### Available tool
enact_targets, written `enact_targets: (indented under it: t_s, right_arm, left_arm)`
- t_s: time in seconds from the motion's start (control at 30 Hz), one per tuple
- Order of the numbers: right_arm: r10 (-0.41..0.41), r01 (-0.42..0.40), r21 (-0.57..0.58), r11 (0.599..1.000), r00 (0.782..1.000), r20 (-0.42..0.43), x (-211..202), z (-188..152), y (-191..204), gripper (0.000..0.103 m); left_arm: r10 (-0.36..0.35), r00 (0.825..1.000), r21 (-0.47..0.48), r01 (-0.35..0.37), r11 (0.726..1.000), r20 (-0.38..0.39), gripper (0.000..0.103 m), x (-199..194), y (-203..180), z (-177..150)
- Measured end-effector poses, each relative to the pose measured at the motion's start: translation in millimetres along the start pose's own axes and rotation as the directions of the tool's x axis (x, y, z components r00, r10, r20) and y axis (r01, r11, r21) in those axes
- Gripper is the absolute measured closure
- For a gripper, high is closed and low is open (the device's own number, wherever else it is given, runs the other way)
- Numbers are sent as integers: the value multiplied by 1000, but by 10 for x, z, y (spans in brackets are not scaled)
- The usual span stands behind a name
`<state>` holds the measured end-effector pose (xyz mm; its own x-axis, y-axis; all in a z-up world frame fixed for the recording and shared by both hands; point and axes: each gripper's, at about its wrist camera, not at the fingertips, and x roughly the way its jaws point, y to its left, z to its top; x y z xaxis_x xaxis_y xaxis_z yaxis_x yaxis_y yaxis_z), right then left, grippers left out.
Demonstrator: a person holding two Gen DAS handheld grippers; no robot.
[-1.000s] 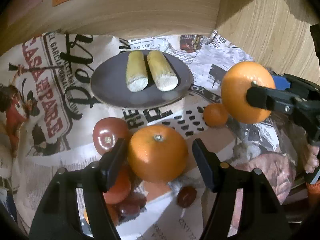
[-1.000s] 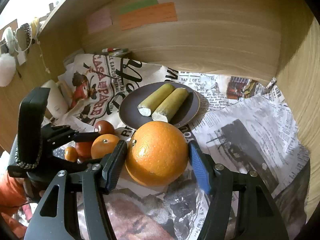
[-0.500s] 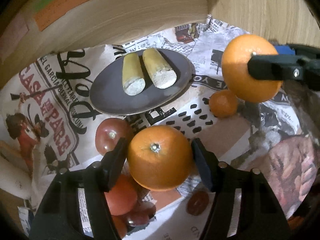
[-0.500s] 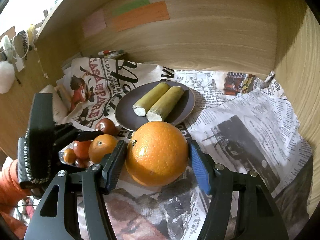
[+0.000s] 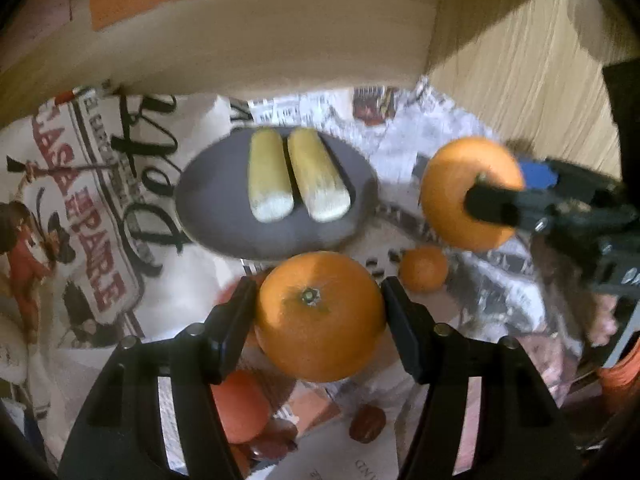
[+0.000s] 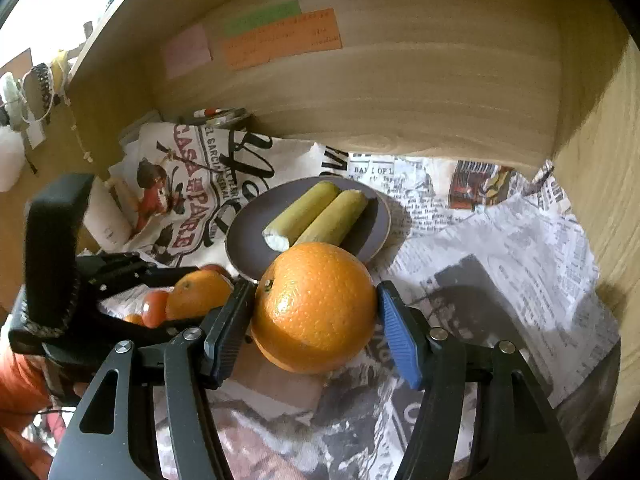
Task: Organize fruits
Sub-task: 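Lower both held oranges onto the grey plate beside the cylinders and release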
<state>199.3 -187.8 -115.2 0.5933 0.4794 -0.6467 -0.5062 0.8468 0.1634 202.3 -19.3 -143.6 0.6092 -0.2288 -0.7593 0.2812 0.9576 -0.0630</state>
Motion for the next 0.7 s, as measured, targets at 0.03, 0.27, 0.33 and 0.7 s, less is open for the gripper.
enact_targets:
  t_s: [0.03,0.27,0.33,0.7]
  right_arm:
    - [-2,2,-1,1000,1000,2,3,16,-2,43]
    - [-13,13,-20,1000,1000,7,124,228,21,43]
    - [-16,16,-28,999,1000,5,183,299,34,43]
    - [-24,22,-64,998,999,-23,559,630,79,43]
  left_arm:
    - [-2,1000,-4,2,1000,15,40,-36,19,42]
    - [21,995,-28,-18,999,99,40,-206,220,326]
    - [29,993,-31,-25,999,112,40,-208,268,396]
    - [65,990,-69,-57,996,123,40,-32,644,708]
